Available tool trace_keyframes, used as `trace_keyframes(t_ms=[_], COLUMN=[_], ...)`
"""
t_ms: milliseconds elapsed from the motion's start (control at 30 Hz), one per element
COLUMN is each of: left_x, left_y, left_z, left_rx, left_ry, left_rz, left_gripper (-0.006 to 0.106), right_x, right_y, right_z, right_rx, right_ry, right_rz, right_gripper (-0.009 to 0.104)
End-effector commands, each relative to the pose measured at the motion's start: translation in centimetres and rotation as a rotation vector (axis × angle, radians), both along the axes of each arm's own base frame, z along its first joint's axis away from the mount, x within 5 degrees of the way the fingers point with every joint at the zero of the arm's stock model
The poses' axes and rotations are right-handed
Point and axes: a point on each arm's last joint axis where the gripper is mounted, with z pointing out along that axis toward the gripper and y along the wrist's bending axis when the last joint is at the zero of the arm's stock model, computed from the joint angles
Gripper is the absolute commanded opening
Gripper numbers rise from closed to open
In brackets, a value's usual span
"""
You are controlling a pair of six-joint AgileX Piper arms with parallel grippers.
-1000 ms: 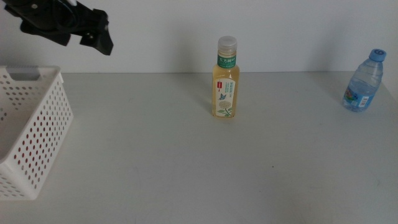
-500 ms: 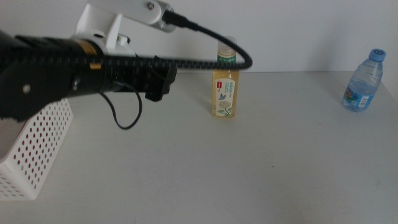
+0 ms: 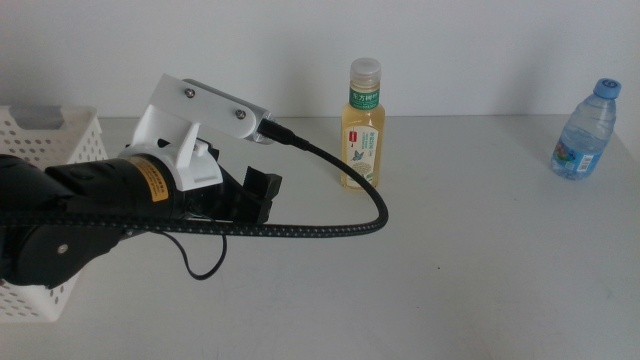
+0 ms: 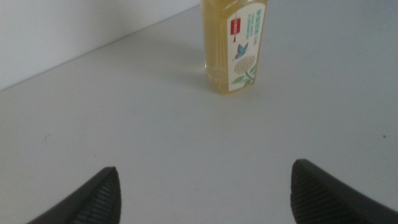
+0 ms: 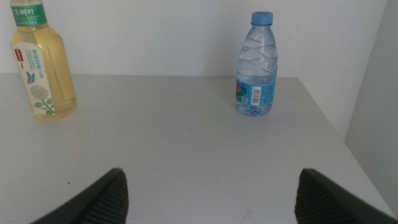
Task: Use arms to grab the bottles and put them into the dustbin to the left of the table.
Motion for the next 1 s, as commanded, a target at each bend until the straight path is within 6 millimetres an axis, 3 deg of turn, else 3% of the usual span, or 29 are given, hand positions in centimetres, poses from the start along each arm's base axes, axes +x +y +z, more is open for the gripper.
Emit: trace_keyframes(t_ms=[0, 400, 967], left_x=[0.6, 6.3, 13.5], left_y=[-0.7, -5.1, -10.0], left_z=[2.2, -2.9, -5.2], left_rx=[-0.108, -0.239, -0.290], left_ry=[-0.146, -0.303, -0.295], left_rz=[-0.013, -0.091, -0.146], left_gripper=[0.094, 0.094, 0.094], right_x=[-0.1, -0.1, -0.1], right_y=[-0.1, -0.1, -0.1], right_z=[1.1, 1.1, 1.1], right_rx=[-0.022, -0.022, -0.022], right_ry=[-0.099, -0.099, -0.099], right_rz=[-0.007, -0.007, -0.007], right_gripper=[0.072, 0.072, 0.072])
